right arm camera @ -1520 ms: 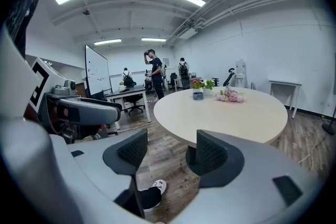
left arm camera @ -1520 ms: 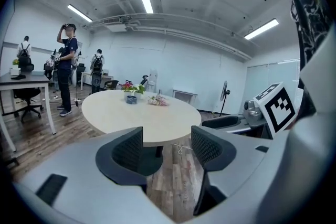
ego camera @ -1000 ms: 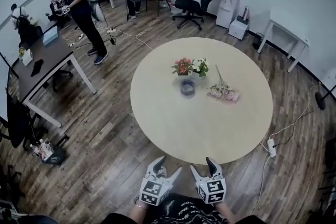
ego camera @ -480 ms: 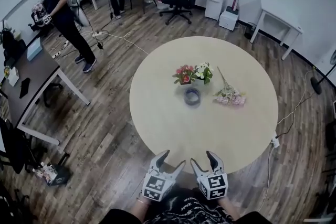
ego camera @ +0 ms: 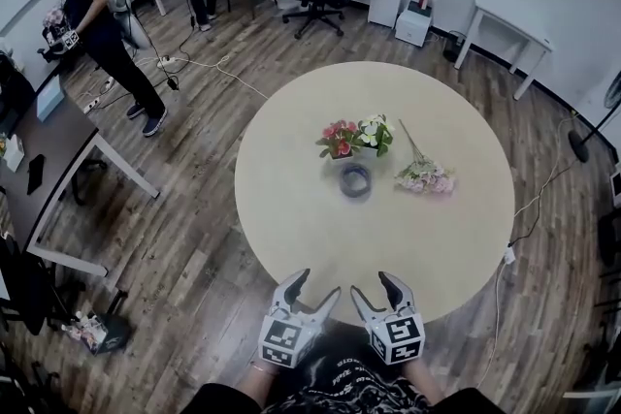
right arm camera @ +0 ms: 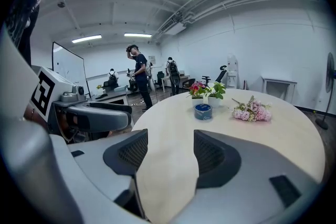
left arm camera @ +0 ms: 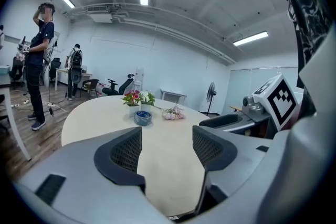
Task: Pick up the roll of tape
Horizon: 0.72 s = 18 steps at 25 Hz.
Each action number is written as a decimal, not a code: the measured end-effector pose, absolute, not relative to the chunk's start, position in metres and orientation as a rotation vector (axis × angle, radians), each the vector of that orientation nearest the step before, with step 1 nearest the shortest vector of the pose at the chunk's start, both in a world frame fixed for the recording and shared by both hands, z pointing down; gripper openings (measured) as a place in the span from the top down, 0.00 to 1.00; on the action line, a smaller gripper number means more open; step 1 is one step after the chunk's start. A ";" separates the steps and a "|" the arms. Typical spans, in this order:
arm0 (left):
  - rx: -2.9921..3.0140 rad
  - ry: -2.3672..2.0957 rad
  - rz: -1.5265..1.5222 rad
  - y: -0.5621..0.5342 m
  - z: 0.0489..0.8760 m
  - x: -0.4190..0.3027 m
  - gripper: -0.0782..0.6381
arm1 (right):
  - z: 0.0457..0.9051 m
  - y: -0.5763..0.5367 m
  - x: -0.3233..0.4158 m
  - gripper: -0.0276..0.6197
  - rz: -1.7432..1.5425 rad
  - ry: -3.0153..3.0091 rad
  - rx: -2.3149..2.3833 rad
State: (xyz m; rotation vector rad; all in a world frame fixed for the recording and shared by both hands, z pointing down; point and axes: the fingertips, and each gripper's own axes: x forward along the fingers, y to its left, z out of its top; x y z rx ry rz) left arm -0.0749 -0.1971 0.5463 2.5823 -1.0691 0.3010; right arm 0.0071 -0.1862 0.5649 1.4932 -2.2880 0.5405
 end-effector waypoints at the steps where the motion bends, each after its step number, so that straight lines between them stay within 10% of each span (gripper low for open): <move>1: 2.577 -1.077 0.302 -0.198 0.546 -0.076 0.46 | 0.561 -0.189 0.007 0.53 0.538 -2.292 1.494; 18: 2.467 -1.318 0.229 -0.238 0.535 -0.090 0.46 | 0.510 -0.332 0.039 0.58 0.432 -2.316 1.434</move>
